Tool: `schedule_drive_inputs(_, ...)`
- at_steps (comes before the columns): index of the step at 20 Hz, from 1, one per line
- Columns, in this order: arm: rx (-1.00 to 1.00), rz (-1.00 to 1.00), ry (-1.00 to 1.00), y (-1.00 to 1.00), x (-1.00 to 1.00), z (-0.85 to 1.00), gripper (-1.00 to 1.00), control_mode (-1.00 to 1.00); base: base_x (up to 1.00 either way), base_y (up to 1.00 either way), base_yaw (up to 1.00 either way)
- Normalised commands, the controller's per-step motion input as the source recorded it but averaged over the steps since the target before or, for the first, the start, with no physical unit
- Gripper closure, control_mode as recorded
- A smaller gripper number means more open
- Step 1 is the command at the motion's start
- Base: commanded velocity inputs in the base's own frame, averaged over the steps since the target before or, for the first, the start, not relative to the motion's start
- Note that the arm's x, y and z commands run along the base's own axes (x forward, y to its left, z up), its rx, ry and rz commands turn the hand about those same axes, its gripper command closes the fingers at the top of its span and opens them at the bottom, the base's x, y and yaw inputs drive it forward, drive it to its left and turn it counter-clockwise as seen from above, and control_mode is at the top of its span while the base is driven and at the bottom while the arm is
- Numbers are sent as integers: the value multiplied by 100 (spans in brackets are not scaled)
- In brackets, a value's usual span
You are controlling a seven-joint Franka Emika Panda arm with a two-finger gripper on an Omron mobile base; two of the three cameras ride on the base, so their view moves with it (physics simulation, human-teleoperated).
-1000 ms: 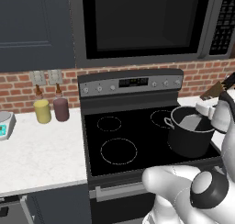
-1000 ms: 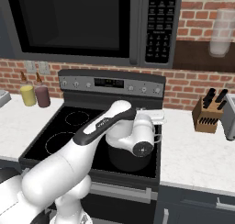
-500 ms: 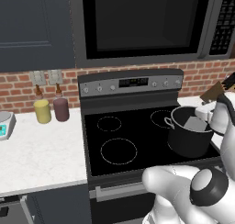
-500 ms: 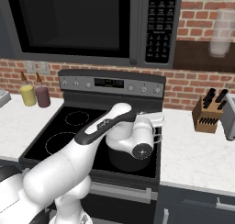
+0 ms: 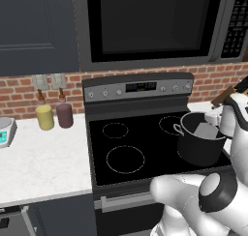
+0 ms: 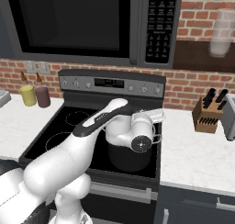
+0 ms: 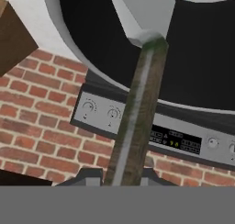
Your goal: Put the lemon and lemon in the pot. Retrieve the spatula and lightly stir the vegetables in the pot.
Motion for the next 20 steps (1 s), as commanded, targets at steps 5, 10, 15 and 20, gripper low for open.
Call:
schedule_drive_inputs(5,0,0,0,0,0,7,100,-100,0,0,0)
schedule_drive_inputs(10,0,1,-7,0,0,38,100,-100,0,0,0)
schedule_drive_inputs(15,-2,1,0,0,-5,49,100,-100,0,0,0)
schedule_drive_inputs(20,-6,2,17,0,-22,28,100,-100,0,0,0)
